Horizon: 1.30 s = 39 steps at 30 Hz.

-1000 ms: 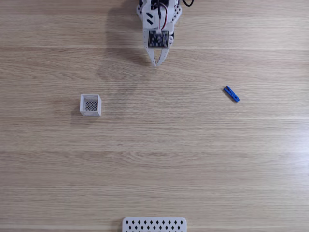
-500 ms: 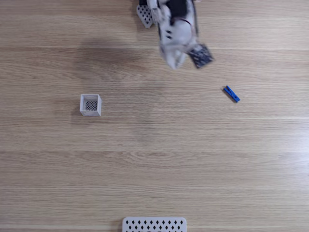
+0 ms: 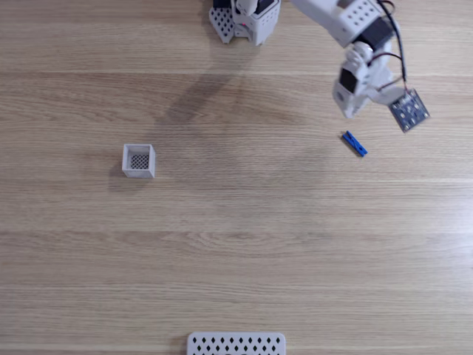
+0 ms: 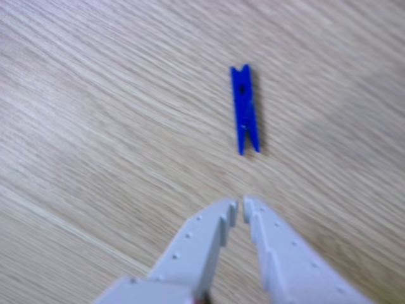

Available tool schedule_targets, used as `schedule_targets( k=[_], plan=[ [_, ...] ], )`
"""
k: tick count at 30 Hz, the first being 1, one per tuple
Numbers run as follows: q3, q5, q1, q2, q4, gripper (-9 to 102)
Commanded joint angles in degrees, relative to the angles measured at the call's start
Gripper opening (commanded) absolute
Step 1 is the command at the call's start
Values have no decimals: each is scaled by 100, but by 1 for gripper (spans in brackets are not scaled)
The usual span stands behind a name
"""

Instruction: Grasp a peg and put it in the crate.

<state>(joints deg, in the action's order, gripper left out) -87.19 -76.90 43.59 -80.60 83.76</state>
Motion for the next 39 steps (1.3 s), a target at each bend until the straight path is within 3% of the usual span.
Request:
schedule_targets(
  k=[1, 13, 24, 39],
  plan=[
    [853, 229, 79, 105, 26, 0],
    [861, 237, -149, 431, -747, 24],
    [861, -387, -800, 729, -835, 21],
    [158, -369, -659, 1028, -1538, 21]
  ],
)
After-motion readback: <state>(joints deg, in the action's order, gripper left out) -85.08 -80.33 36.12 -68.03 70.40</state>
